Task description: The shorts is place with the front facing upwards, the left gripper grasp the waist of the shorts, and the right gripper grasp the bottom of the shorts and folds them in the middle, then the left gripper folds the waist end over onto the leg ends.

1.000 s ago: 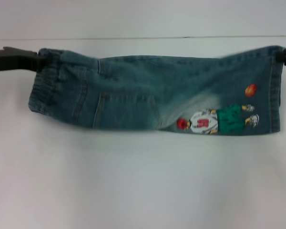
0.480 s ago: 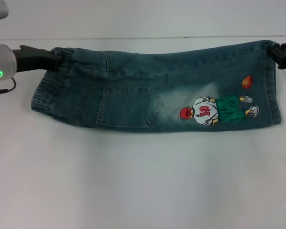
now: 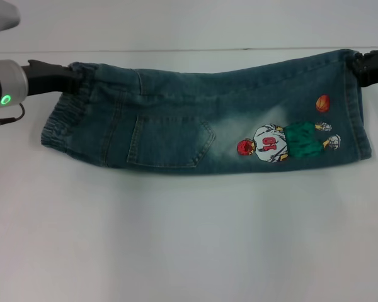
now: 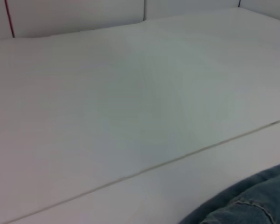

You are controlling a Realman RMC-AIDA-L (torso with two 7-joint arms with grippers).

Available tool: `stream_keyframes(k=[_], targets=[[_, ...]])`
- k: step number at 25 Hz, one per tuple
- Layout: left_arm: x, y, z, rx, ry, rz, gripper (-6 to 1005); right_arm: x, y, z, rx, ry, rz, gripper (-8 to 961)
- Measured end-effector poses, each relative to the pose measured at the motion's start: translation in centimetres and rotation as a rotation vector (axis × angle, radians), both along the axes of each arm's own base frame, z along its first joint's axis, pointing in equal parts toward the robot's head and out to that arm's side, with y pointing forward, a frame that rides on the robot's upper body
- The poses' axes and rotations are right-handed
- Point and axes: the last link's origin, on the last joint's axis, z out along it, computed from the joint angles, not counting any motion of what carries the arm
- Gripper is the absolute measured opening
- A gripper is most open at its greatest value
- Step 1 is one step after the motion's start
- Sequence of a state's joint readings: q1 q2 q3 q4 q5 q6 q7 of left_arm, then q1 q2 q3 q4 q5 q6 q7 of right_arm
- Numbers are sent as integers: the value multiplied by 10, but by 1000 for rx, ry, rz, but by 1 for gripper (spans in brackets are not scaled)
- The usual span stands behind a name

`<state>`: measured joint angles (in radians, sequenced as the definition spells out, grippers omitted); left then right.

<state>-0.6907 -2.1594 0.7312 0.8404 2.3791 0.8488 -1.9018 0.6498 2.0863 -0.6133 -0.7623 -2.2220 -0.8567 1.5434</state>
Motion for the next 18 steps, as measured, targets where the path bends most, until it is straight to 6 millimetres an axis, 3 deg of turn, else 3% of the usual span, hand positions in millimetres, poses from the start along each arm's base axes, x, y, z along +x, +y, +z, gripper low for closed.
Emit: stream_keyframes(k=[11,15,18], targets=[[5,0,-21,-55,136,-79,64,1,0,-6,-18,-41,2,155],[2,0,-22,-78,186,-80,268,6,-2,-8,-17,-40,-15,187],[-2,1,-21,-76,221,-70,383,8,-4,-8,-15,-37,-23,310]])
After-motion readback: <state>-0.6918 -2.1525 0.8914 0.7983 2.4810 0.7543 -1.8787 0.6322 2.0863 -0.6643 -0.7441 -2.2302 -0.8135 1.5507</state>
